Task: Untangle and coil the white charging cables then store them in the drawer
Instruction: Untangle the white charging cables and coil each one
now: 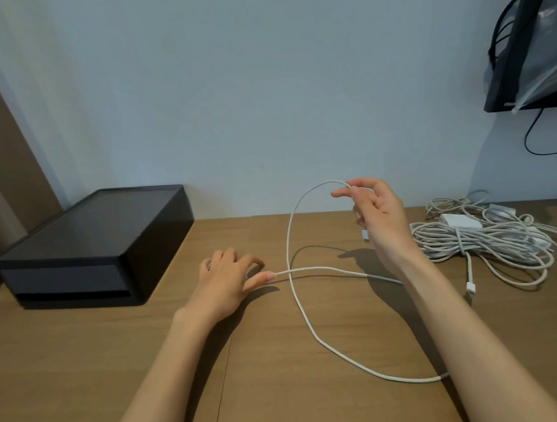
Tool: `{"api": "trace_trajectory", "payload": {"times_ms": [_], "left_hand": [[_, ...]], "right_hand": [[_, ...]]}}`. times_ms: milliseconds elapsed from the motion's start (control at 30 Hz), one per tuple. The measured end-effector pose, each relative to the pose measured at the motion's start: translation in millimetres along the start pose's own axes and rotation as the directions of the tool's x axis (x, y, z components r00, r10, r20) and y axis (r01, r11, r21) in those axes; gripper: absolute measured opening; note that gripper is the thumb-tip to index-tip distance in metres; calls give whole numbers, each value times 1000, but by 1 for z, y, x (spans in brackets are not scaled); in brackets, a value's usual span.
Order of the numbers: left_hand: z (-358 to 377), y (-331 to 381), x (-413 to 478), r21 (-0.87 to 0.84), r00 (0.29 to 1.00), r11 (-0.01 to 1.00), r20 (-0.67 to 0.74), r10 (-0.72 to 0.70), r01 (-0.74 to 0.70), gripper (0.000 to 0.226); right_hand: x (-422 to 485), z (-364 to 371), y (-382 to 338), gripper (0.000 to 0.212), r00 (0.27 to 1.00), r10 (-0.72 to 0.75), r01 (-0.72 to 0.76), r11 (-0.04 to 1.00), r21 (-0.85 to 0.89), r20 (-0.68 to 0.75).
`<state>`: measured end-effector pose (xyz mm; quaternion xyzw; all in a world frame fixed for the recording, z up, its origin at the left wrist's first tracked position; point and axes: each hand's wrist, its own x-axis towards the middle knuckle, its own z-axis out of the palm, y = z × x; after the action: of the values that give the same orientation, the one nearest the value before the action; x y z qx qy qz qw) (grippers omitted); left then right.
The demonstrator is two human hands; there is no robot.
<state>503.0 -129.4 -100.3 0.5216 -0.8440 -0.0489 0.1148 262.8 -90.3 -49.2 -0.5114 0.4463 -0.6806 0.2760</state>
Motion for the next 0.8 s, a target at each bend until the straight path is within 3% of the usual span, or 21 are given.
{"api": "trace_trajectory", "payload": {"times_ms": [200, 333, 567, 633, 700, 733, 800], "left_hand": [[-9, 31, 17, -344, 965, 935, -262, -2, -92, 34], [-18, 43, 30, -603, 988, 785, -132, 73, -139, 24], [-8, 23, 46, -533, 961, 839, -164, -224, 105, 17], [-7, 19, 47, -578, 945, 807, -183, -271, 120, 17], [-16, 22, 46, -719, 942, 692, -181, -283, 70, 16], [-23, 25, 45, -774, 942, 632, -189, -278, 31, 15], [-33, 32, 41, -793, 941, 608, -233, -245, -38, 15]], "right_hand": [[-4, 6, -16, 11, 984, 56, -94, 969, 229, 167], [-1, 5, -22, 11, 984, 116, -165, 883, 439, 135], [7, -11, -11, 14, 989, 145, -131, 850, 510, 13], [10, -15, -5, 16, 989, 143, -114, 888, 446, -31], [11, -15, 1, 19, 992, 95, -81, 983, 165, -79], [10, -12, 5, 20, 995, 68, -67, 998, 11, -69], [6, -3, 9, 27, 995, 93, -86, 985, -149, 42]]}}
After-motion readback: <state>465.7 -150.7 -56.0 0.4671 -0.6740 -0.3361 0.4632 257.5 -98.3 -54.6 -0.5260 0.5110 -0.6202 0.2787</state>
